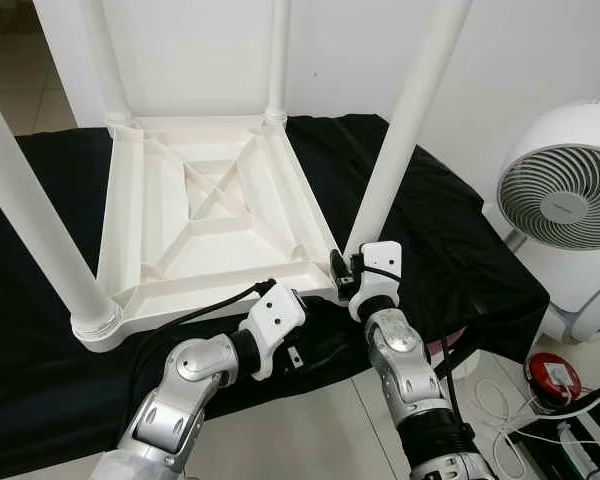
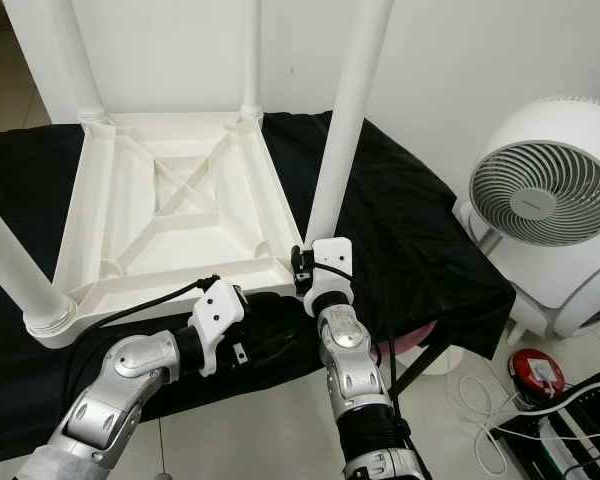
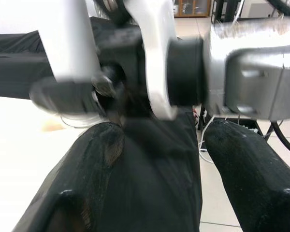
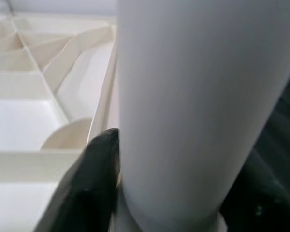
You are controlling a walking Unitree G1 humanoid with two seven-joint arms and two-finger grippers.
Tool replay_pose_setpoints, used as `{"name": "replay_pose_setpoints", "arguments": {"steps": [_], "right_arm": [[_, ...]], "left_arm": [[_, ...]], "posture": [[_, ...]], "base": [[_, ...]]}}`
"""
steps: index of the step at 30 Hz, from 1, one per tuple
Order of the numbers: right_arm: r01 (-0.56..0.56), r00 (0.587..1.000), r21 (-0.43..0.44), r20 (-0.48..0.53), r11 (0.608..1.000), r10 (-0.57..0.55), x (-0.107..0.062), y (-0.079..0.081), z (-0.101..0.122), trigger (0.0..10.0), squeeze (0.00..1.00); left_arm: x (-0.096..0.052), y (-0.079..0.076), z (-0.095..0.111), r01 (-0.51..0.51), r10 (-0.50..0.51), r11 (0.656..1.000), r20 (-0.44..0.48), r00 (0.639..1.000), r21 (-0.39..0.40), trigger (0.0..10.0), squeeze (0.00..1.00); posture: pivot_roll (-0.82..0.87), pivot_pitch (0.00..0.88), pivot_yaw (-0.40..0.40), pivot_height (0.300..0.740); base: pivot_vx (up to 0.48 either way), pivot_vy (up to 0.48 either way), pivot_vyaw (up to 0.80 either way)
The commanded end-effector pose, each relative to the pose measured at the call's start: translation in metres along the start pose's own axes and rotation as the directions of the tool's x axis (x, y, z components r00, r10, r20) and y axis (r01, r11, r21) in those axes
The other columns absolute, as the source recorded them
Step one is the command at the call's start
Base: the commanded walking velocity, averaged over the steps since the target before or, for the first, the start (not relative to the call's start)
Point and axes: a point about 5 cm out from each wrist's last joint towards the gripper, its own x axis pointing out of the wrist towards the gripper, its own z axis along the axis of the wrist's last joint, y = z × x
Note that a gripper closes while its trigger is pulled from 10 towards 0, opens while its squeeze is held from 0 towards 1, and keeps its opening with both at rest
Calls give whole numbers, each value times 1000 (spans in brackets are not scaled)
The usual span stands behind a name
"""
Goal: Building children table
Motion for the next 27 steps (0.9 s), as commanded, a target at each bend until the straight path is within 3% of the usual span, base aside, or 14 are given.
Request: {"name": "replay_pose_setpoints", "arguments": {"steps": [1, 5, 8, 9, 10, 11, 12, 14, 16, 17, 19, 22, 27], "right_arm": [[-12, 1000, 5, -24, 1000, 12, -4, -1, -5, 10000, 1000], [-43, 999, 6, -8, 999, 43, -7, -4, -3, 10000, 1000], [-134, 991, -11, 9, 991, 134, -13, -13, -1, 10000, 1000], [-196, 981, -11, 15, 981, 196, -17, -18, 0, 10000, 671], [-272, 962, -38, 23, 961, 273, -21, -22, 3, 10000, 0], [-272, 962, -38, 23, 961, 273, -21, -22, 3, 10000, 0], [-348, 936, -64, 26, 935, 350, -25, -27, 6, 10000, 0], [-348, 936, -64, 26, 935, 350, -25, -27, 6, 10000, 0], [-453, 890, -100, 17, 886, 456, -25, -37, 12, 10000, 0], [-453, 890, -100, 17, 886, 456, -25, -37, 12, 10000, 0], [-505, 861, -118, 7, 855, 509, -18, -45, 16, 10000, 0], [-518, 853, -128, 5, 846, 523, -15, -47, 17, 10000, 0], [-581, 811, -166, -44, 797, 583, 5, -48, 18, 10000, 0]], "left_arm": [[1, 1, 2, -46, 46, 999, 6, 999, 3, 10000, 0], [2, 1, 2, -48, 48, 999, 6, 999, 3, 10000, 0], [3, 1, 3, -46, 46, 999, 8, 999, 2, 10000, 0], [3, 1, 3, -45, 45, 999, 9, 999, 1, 10000, 0], [3, 1, 3, -44, 44, 999, 10, 999, 1, 10000, 0], [3, 1, 3, -44, 44, 999, 10, 999, 1, 10000, 0], [3, 1, 3, -42, 42, 999, 11, 999, 0, 10000, 0], [3, 1, 3, -42, 42, 999, 11, 999, 0, 10000, 0], [3, 2, 4, -39, 39, 999, 10, 999, 3, 10000, 0], [3, 2, 4, -39, 39, 999, 10, 999, 3, 10000, 0], [2, 5, 5, -39, 39, 999, 10, 999, 10, 10000, 0], [2, 7, 6, -40, 40, 999, 10, 999, 13, 10000, 0], [3, 8, 7, -46, 46, 999, 13, 999, 18, 10000, 0]], "posture": [[-5, 0, -93, 740], [-8, 0, -93, 740], [-15, 0, -90, 740], [-17, 0, -88, 740], [-21, 0, -82, 740], [-21, 0, -82, 740], [-23, 0, -77, 740], [-23, 0, -77, 740], [-26, 0, -68, 740], [-26, 0, -68, 740], [-27, 0, -66, 740], [-27, 0, -66, 740], [-16, 0, -71, 740]], "base": [[0, 0, 0], [0, 0, 0], [0, 0, 0], [0, 0, 0], [0, 0, 0], [0, 0, 0], [0, 0, 0], [0, 0, 0], [0, 0, 0], [0, 0, 0], [0, 0, 0], [0, 0, 0], [0, 0, 0]]}}
